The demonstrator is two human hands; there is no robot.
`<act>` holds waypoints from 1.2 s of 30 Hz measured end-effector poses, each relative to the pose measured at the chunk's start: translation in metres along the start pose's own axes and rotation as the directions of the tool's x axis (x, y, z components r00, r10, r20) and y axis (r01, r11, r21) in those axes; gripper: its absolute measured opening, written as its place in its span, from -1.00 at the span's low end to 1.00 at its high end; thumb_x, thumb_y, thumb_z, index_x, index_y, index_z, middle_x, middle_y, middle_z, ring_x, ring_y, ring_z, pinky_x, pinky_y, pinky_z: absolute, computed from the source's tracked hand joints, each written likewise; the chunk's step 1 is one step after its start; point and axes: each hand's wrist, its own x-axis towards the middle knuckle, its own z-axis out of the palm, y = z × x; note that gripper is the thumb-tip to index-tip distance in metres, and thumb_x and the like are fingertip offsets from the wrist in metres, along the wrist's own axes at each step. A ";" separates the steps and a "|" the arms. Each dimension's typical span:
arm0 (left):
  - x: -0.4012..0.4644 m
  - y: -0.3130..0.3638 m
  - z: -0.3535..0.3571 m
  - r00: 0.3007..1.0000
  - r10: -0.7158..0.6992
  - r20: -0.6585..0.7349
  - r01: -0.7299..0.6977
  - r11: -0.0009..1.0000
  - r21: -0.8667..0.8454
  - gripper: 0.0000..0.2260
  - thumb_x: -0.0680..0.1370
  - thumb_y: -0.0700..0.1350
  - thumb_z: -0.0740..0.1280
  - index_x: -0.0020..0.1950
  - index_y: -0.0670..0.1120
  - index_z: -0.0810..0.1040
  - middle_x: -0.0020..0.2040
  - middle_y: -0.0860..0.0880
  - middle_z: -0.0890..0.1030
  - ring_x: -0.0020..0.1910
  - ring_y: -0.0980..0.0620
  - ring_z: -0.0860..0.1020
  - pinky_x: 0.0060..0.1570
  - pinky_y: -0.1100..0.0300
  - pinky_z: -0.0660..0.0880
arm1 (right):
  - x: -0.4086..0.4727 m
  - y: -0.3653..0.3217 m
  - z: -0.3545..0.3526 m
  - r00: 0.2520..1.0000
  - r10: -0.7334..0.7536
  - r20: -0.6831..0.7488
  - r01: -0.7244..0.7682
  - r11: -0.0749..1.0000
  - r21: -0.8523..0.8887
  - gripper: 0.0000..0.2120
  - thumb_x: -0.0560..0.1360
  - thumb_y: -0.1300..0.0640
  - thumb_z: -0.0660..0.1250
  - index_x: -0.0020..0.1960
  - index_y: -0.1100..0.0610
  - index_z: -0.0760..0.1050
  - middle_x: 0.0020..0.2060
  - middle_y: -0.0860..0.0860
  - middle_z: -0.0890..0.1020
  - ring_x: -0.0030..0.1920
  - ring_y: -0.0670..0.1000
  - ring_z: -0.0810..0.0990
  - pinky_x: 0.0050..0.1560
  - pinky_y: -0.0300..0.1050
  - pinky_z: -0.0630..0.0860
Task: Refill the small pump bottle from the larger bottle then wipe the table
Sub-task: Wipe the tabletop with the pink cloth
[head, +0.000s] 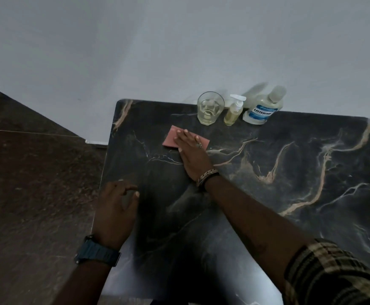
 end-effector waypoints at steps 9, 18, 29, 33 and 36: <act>-0.039 -0.002 0.021 0.946 -0.238 0.218 0.267 0.957 -0.114 -0.85 0.64 -0.13 0.45 0.20 -0.05 0.66 -0.02 0.05 0.67 -0.07 0.16 0.61 -0.03 0.19 0.57 | -0.132 -0.002 0.023 0.976 -0.148 0.157 0.148 0.989 0.012 -0.54 0.77 0.22 0.10 0.66 0.07 0.31 0.70 -0.04 0.19 0.73 -0.02 0.02 0.73 0.07 -0.11; -0.145 0.029 0.049 0.841 -0.322 0.435 0.377 0.925 -0.044 -0.91 0.63 -0.11 0.46 0.11 -0.09 0.71 -0.06 -0.02 0.74 -0.06 0.00 0.68 0.00 0.12 0.57 | -0.326 -0.002 0.057 0.965 -0.120 0.234 0.119 0.993 0.019 -0.51 0.78 0.17 0.07 0.70 0.02 0.22 0.72 -0.10 0.09 0.73 -0.08 -0.09 0.73 0.06 -0.11; -0.272 0.077 0.099 0.499 -0.460 0.735 0.862 0.355 -0.363 -0.63 0.64 0.20 0.39 0.05 -0.09 0.76 -0.04 -0.14 0.80 -0.04 -0.14 0.78 -0.10 0.07 0.69 | -0.446 -0.011 0.065 0.978 -0.045 0.203 0.024 0.994 0.106 -0.49 0.75 0.25 0.12 0.68 0.04 0.25 0.71 -0.08 0.15 0.72 -0.15 -0.07 0.74 0.01 -0.08; -0.289 0.099 0.107 0.454 -0.273 0.848 0.871 -0.063 -0.487 -0.67 0.66 -0.05 0.38 0.37 -0.16 0.65 0.18 -0.22 0.74 0.00 -0.09 0.77 -0.06 0.06 0.70 | -0.458 -0.026 0.051 0.988 -0.106 0.114 0.095 0.990 0.104 -0.49 0.76 0.22 0.11 0.69 0.06 0.23 0.70 -0.09 0.18 0.73 -0.10 0.01 0.73 0.06 -0.01; -0.278 0.118 0.094 0.564 -0.282 0.776 0.791 -0.089 -0.606 -0.68 0.68 -0.19 0.33 0.41 -0.25 0.59 0.14 -0.25 0.74 -0.05 -0.08 0.77 -0.16 0.06 0.71 | -0.455 -0.041 0.027 0.996 -0.078 0.047 0.074 0.993 0.088 -0.48 0.75 0.08 0.16 0.70 0.00 0.21 0.71 -0.11 0.13 0.73 -0.09 -0.03 0.72 -0.03 -0.11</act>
